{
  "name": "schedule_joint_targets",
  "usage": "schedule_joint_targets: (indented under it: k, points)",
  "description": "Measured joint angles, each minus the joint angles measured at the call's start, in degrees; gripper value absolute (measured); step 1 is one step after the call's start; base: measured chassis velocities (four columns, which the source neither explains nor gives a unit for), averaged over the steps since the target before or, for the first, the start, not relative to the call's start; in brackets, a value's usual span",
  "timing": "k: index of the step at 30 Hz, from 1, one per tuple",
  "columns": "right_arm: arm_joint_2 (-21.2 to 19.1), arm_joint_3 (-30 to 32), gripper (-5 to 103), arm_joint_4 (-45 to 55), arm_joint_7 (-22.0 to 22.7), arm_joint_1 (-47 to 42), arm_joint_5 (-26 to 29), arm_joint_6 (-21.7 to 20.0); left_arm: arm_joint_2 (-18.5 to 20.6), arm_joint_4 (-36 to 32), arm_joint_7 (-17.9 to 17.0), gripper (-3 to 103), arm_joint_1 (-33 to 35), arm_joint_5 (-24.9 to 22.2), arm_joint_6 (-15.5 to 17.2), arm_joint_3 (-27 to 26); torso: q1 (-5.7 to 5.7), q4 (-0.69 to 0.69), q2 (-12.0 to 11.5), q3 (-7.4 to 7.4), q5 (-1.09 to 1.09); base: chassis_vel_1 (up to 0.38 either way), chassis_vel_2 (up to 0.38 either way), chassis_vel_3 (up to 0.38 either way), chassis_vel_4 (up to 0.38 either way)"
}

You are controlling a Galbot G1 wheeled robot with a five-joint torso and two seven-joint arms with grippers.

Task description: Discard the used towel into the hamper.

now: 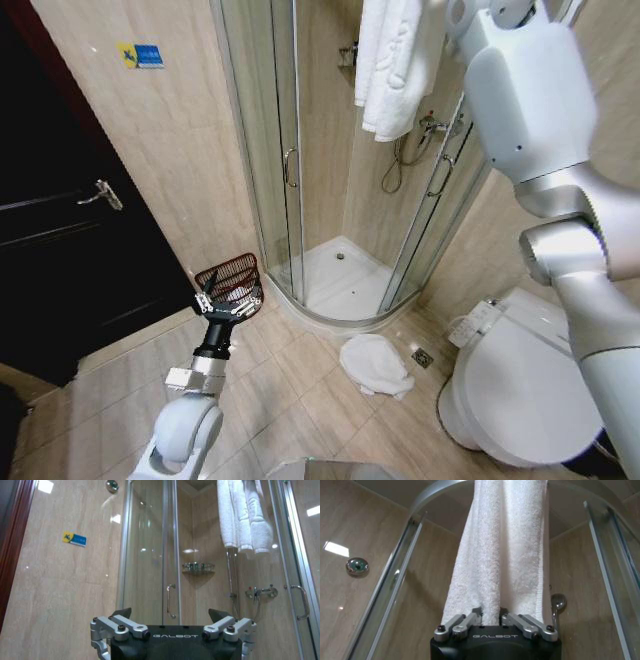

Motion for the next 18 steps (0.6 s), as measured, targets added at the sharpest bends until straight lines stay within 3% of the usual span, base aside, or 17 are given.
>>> schedule_joint_targets:
  k: [3,18]
  points:
    - [0.24,0.29,4,-0.56,-0.36,-0.02,-0.40,0.04,-0.01,-0.09,0.01,100,0.17,0.12,-0.07,-0.09,0.00,0.00,0.00,0.00,0.00,0.000,0.000,0.000,0.000]
    - [-1.12,0.39,2,2.91,0.32,-3.00,0.09,0.30,-0.16,-0.02,0.16,100,1.08,1.41,-1.07,0.22,0.00,0.00,0.00,0.00,-0.01,0.000,0.000,0.000,0.000]
